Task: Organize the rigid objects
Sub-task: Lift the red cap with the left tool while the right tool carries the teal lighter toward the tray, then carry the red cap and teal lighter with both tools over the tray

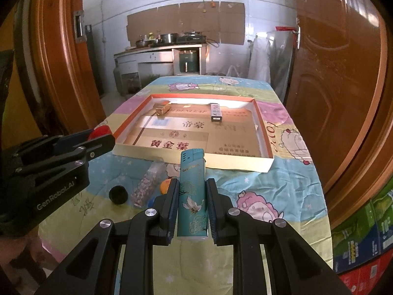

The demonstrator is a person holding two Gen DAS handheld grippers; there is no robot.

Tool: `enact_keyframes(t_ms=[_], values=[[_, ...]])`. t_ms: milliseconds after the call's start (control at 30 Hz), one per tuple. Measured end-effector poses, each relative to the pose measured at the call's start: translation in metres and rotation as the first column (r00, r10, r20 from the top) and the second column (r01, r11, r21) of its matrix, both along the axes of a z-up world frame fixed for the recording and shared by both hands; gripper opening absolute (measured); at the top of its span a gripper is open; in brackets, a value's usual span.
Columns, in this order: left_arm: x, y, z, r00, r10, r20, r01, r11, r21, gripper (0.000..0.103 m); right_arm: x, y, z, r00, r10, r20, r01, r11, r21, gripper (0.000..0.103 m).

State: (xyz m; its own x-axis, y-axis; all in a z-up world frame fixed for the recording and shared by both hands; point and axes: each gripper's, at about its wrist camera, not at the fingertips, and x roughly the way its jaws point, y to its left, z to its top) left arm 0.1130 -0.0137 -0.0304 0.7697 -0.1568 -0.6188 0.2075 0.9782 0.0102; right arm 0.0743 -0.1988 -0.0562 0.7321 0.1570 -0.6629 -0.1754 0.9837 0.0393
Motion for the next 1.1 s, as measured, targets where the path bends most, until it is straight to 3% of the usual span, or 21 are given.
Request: enact_keyframes(t_ms=[567,1100], values=[[0.022,0.003,0.001,1.000,0.003,-0.009,-0.003,1.000,0.002,0.030,0.020,-0.005,0.011,1.000,0.003,0.002,-0.003,1.000,-0.018,0.022],[0.059,0.003,0.001,0.999,0.007,-0.051,-0.010,0.999,-0.044,0.030,0.072,-0.021,0.017,1.000,-0.013,-0.028,0.013,1.000,0.009,0.022]])
